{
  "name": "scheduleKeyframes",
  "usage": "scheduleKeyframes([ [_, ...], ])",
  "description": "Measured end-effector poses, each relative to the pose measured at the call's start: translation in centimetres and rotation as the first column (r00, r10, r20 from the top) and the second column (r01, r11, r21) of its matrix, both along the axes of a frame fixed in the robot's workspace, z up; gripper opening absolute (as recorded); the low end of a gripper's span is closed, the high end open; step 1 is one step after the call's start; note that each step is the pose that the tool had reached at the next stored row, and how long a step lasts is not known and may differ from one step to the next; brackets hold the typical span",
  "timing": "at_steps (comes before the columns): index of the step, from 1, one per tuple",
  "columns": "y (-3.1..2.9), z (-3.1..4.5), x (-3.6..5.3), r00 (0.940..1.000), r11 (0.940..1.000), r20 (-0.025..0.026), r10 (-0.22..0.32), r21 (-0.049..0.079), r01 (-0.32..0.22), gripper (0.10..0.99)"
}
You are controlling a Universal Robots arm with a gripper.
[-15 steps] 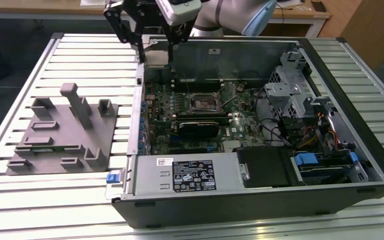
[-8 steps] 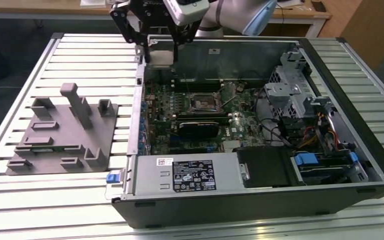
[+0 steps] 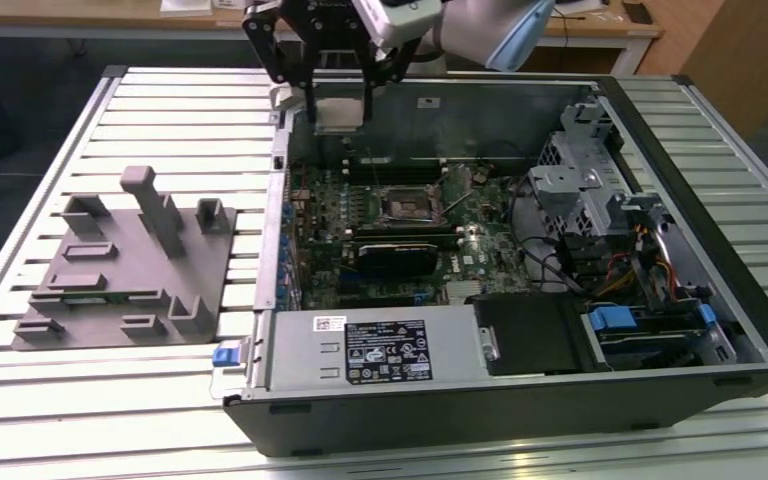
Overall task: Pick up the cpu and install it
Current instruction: 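Pick up the cpu and move it towards the insertion slot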
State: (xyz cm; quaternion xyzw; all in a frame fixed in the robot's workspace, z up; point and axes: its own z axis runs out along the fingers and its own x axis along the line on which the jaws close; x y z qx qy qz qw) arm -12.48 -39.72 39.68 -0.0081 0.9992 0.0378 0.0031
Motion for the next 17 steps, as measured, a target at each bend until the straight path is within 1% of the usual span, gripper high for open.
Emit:
scheduleKeyframes([
  [10,0.56,-0.03,1.83,1.0,1.0,0.0028,0.0,0.0,0.0,0.545],
  [17,1.03,-0.05,2.91,1.0,1.0,0.0056,0.0,0.0,0.0,0.545],
])
